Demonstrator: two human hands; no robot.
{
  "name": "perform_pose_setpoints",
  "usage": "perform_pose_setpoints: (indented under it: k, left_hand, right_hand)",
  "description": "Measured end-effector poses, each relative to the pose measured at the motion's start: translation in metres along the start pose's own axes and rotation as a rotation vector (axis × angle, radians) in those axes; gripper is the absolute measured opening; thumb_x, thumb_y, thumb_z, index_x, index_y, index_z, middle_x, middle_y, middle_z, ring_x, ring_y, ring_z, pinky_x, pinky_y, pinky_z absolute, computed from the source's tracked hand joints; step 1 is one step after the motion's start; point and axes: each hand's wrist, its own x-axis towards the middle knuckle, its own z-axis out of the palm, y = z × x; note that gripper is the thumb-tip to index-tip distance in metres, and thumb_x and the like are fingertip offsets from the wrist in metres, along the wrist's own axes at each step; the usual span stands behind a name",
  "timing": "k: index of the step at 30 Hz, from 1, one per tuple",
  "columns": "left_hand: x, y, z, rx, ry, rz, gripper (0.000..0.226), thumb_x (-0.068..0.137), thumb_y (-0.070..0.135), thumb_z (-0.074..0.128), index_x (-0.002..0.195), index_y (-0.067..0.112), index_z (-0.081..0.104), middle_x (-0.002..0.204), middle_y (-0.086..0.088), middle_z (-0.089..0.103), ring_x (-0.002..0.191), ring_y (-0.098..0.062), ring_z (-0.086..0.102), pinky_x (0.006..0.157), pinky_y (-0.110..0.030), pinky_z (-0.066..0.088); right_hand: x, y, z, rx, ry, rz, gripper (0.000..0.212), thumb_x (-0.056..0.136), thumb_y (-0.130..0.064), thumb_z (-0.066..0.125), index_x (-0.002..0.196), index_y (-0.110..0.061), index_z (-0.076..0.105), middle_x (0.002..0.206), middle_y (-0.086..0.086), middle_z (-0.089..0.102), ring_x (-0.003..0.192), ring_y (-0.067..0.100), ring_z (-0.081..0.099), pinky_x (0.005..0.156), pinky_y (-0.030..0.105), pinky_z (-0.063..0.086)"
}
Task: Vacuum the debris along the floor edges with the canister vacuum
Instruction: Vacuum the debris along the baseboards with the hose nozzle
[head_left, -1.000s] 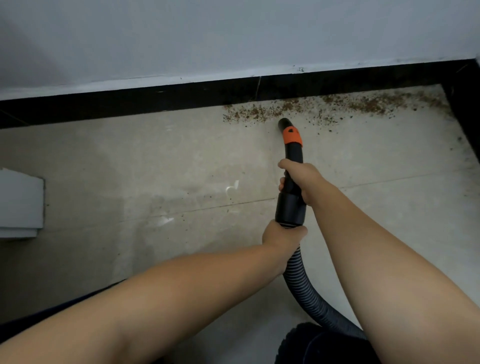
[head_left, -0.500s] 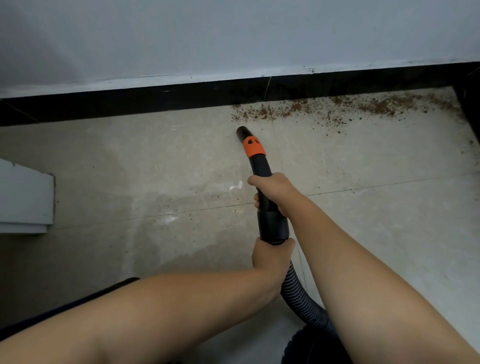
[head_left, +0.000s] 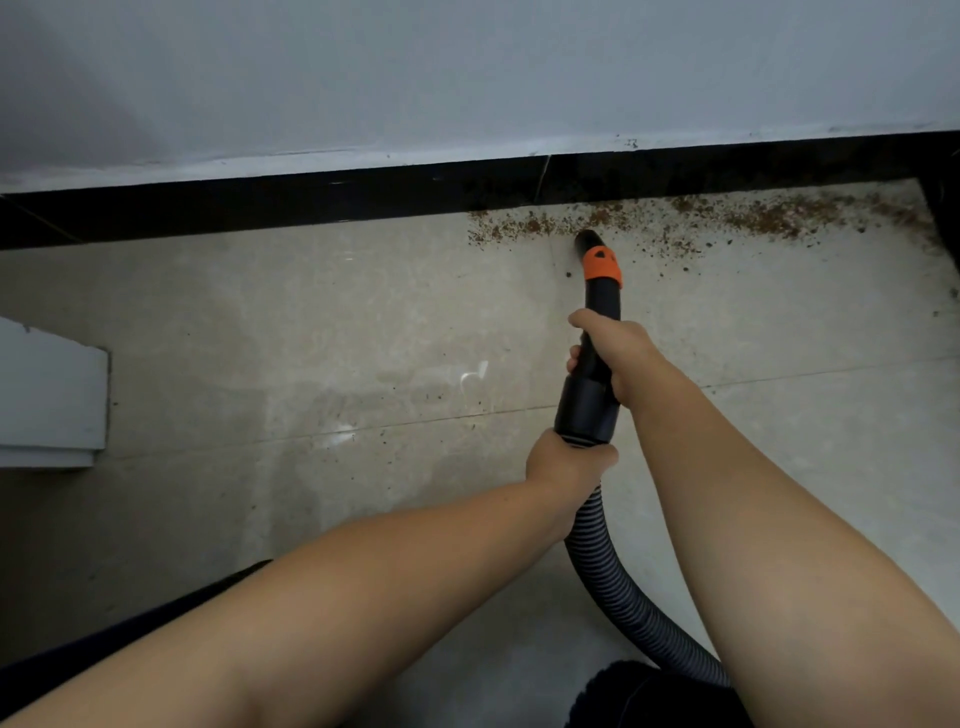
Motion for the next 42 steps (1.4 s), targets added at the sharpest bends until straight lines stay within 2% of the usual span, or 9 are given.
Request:
perform_pose_setpoints:
  k: [7,12,17,24,30,36,42]
  left_hand:
    - [0.000,-0.012,-0.010,-0.060,0.062,-0.007,0.036,0.082,0.009,0.062,0.117,0.005,0.057,0.092,-0.009,0.058,0.084,-0.023,0.056,0.072,-0.029,0.045]
    - [-0.006,-0.021,-0.018,-0.128,0.117,-0.022,0.034,0.082,0.008,0.062,0.115,0.002,0.058,0.083,-0.006,0.057,0.078,-0.021,0.054,0.062,-0.023,0.043]
    - [-0.013,-0.024,-0.024,-0.204,0.141,-0.024,0.034,0.083,0.011,0.064,0.115,0.004,0.058,0.092,-0.011,0.060,0.083,-0.023,0.057,0.070,-0.027,0.045]
    - [-0.010,-0.025,-0.022,-0.139,0.144,0.000,0.033,0.083,0.011,0.064,0.114,0.004,0.058,0.092,-0.010,0.060,0.083,-0.023,0.057,0.071,-0.028,0.046]
    - [-0.025,-0.046,0.001,-0.055,0.080,-0.039,0.032,0.081,0.011,0.062,0.113,0.007,0.057,0.084,-0.002,0.057,0.072,-0.015,0.054,0.055,-0.020,0.041]
    - [-0.035,-0.053,0.019,0.004,0.004,-0.045,0.033,0.082,0.013,0.061,0.115,0.008,0.056,0.084,-0.001,0.056,0.079,-0.018,0.054,0.054,-0.018,0.039]
    - [-0.029,-0.045,0.019,-0.004,-0.020,-0.041,0.033,0.081,0.012,0.062,0.114,0.009,0.057,0.091,-0.005,0.059,0.083,-0.020,0.056,0.069,-0.026,0.044]
  right_hand:
    - [-0.005,0.008,0.021,-0.088,-0.112,-0.006,0.018,0.084,-0.017,0.064,0.089,-0.007,0.050,0.062,0.008,0.054,0.042,0.016,0.052,0.042,0.021,0.047]
    - [-0.017,0.014,0.041,-0.208,-0.180,-0.029,0.021,0.084,-0.018,0.063,0.095,-0.005,0.051,0.062,0.008,0.055,0.041,0.015,0.053,0.040,0.019,0.046]
    - [-0.024,0.016,0.054,-0.274,-0.217,-0.034,0.023,0.083,-0.018,0.062,0.098,-0.005,0.050,0.061,0.007,0.055,0.039,0.013,0.053,0.039,0.019,0.046]
    - [-0.024,0.016,0.045,-0.213,-0.159,-0.027,0.021,0.084,-0.018,0.062,0.097,-0.006,0.051,0.062,0.007,0.055,0.043,0.015,0.053,0.040,0.019,0.047]
    - [-0.032,0.038,0.012,-0.241,-0.135,-0.008,0.015,0.083,-0.019,0.062,0.085,-0.010,0.051,0.060,0.006,0.056,0.043,0.015,0.053,0.046,0.023,0.048]
    - [-0.037,0.043,-0.018,-0.206,-0.078,0.033,0.017,0.083,-0.020,0.063,0.086,-0.008,0.051,0.059,0.007,0.055,0.042,0.016,0.053,0.046,0.025,0.047]
    - [-0.031,0.038,-0.023,-0.160,-0.041,0.016,0.017,0.083,-0.020,0.063,0.089,-0.008,0.051,0.060,0.007,0.056,0.043,0.016,0.054,0.047,0.025,0.048]
